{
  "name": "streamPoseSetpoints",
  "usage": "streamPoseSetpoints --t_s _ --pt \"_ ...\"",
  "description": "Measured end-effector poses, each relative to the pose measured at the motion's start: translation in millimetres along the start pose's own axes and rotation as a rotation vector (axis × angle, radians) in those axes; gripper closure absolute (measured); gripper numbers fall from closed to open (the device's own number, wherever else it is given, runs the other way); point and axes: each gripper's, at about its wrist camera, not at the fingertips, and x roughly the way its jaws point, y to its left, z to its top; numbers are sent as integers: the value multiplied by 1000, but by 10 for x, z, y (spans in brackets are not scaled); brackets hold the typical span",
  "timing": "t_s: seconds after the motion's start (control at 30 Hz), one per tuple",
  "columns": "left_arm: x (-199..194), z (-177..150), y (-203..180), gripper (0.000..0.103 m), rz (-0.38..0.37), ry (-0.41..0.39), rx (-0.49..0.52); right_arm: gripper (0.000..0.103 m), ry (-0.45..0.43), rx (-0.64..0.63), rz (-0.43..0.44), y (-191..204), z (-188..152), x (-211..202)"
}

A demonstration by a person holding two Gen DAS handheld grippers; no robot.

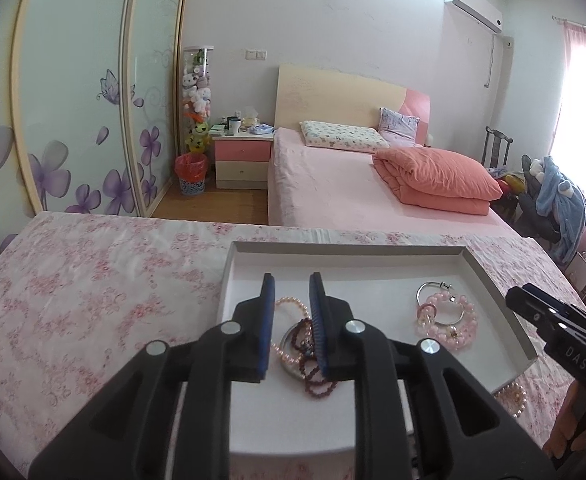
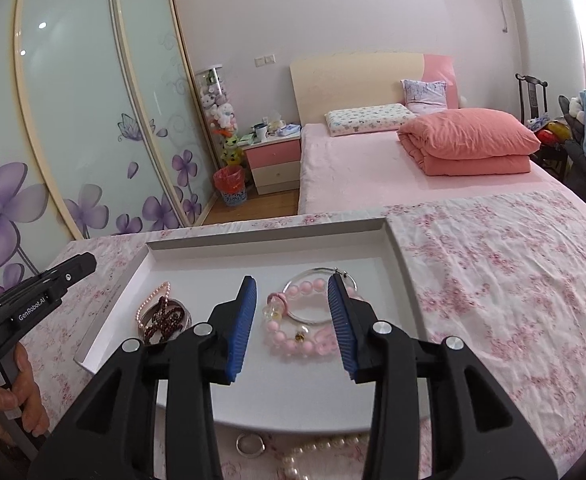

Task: Organize jewelry

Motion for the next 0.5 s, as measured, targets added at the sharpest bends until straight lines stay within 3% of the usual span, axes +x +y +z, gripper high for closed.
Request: streamPoseSetpoints --t_s 0.23,0.5 --pt "-331 -210 56 72 -11 5 -2 64 8 0 -22 -135 -127 -258" --pt "-546 -590 85 50 -48 82 34 64 117 27 -74 -424 -436 -293"
